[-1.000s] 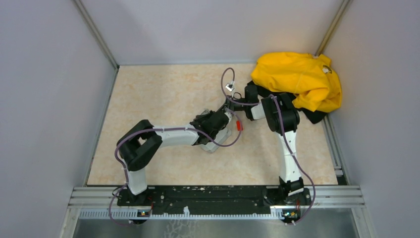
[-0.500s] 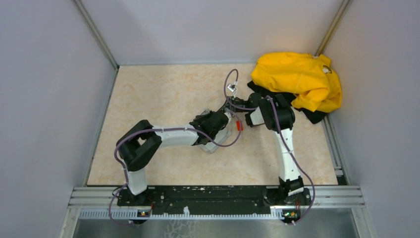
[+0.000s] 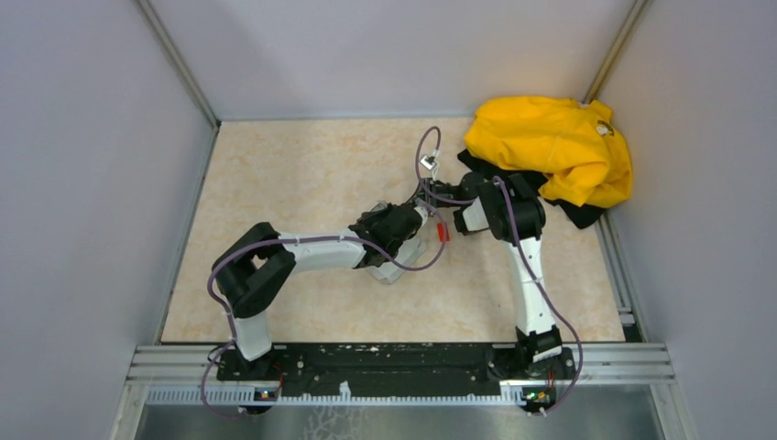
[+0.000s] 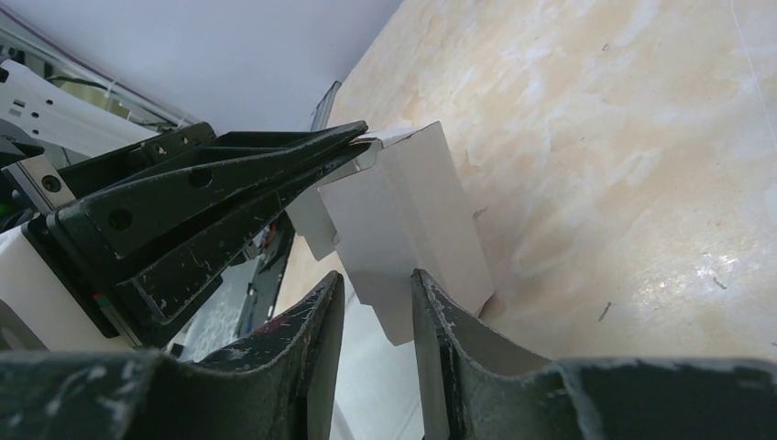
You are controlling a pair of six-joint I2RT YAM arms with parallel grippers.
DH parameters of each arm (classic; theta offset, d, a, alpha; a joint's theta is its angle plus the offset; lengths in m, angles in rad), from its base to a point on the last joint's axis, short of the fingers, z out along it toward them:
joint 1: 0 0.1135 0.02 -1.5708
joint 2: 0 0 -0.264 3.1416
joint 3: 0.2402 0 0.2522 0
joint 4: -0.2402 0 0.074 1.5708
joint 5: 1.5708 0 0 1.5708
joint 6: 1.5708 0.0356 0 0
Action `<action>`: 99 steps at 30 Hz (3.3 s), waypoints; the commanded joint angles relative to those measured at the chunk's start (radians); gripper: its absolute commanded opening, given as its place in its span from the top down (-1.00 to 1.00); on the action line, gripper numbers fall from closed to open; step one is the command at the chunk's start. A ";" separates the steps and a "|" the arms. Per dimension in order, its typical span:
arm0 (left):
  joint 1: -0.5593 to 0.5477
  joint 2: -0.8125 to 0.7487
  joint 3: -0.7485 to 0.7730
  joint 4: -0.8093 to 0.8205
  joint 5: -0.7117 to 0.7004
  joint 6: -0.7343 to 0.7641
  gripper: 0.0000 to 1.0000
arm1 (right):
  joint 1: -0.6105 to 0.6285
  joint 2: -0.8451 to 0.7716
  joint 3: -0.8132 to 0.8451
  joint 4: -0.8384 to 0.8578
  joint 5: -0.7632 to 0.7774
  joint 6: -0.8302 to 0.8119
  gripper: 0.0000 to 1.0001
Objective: Fold the paper box
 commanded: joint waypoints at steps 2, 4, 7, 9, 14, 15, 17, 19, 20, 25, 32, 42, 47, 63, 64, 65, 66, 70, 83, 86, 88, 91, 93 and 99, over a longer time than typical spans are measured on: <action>0.001 -0.035 0.010 -0.013 0.007 0.007 1.00 | 0.014 -0.035 0.020 -0.063 0.013 -0.171 0.34; 0.001 -0.036 0.010 -0.012 0.009 0.009 1.00 | 0.019 -0.077 0.011 -0.244 0.037 -0.322 0.35; -0.001 -0.033 0.014 -0.012 0.009 0.014 1.00 | 0.037 -0.144 0.033 -0.663 0.106 -0.648 0.38; -0.002 -0.034 0.016 -0.014 0.008 0.016 1.00 | 0.052 -0.166 0.065 -0.894 0.146 -0.843 0.41; -0.006 -0.035 0.014 -0.018 0.009 0.016 1.00 | 0.057 -0.165 0.039 -0.788 0.160 -0.767 0.40; -0.007 -0.036 0.012 -0.018 0.009 0.017 1.00 | 0.057 -0.165 0.029 -0.758 0.158 -0.751 0.39; -0.009 -0.037 0.008 -0.017 0.005 0.017 1.00 | 0.057 -0.169 0.012 -0.712 0.155 -0.727 0.39; -0.010 -0.037 0.005 -0.016 0.003 0.017 1.00 | 0.059 -0.174 -0.002 -0.687 0.150 -0.718 0.39; -0.010 -0.036 0.003 -0.014 0.001 0.018 1.00 | 0.059 -0.179 -0.015 -0.668 0.150 -0.713 0.38; -0.013 -0.041 -0.008 -0.001 -0.007 0.031 1.00 | 0.060 -0.190 -0.068 -0.545 0.150 -0.662 0.36; -0.022 -0.043 -0.024 0.011 -0.019 0.045 1.00 | 0.062 -0.188 -0.106 -0.394 0.139 -0.584 0.31; -0.040 -0.041 -0.050 0.054 -0.056 0.084 1.00 | 0.064 -0.173 -0.145 -0.208 0.124 -0.487 0.30; -0.047 -0.040 -0.054 0.054 -0.061 0.093 1.00 | 0.066 -0.172 -0.159 -0.198 0.121 -0.495 0.28; -0.071 -0.033 -0.060 0.054 -0.036 0.080 1.00 | 0.099 -0.245 -0.161 -0.483 0.206 -0.728 0.11; -0.074 -0.032 -0.060 0.054 -0.035 0.078 1.00 | 0.101 -0.247 -0.161 -0.487 0.212 -0.731 0.11; -0.076 -0.030 -0.059 0.054 -0.035 0.077 1.00 | 0.104 -0.250 -0.160 -0.493 0.217 -0.738 0.10; -0.077 -0.030 -0.058 0.052 -0.035 0.075 1.00 | 0.106 -0.251 -0.159 -0.494 0.221 -0.740 0.09; -0.083 -0.028 -0.053 0.044 -0.033 0.067 1.00 | 0.118 -0.252 -0.154 -0.513 0.234 -0.757 0.07; -0.093 -0.027 -0.041 0.026 -0.031 0.058 1.00 | 0.131 -0.293 -0.159 -0.578 0.312 -0.829 0.04; -0.092 -0.032 -0.038 0.024 -0.025 0.054 1.00 | 0.132 -0.298 -0.161 -0.589 0.330 -0.840 0.04; -0.093 -0.034 -0.039 0.018 -0.014 0.046 1.00 | 0.134 -0.301 -0.160 -0.587 0.330 -0.843 0.03; -0.092 -0.034 -0.040 0.017 -0.005 0.040 1.00 | 0.138 -0.300 -0.158 -0.586 0.328 -0.846 0.01; -0.092 -0.032 -0.041 0.017 -0.003 0.038 1.00 | 0.141 -0.299 -0.154 -0.599 0.334 -0.855 0.01; -0.092 -0.035 -0.033 0.013 0.012 0.034 1.00 | 0.149 -0.306 -0.150 -0.619 0.351 -0.876 0.00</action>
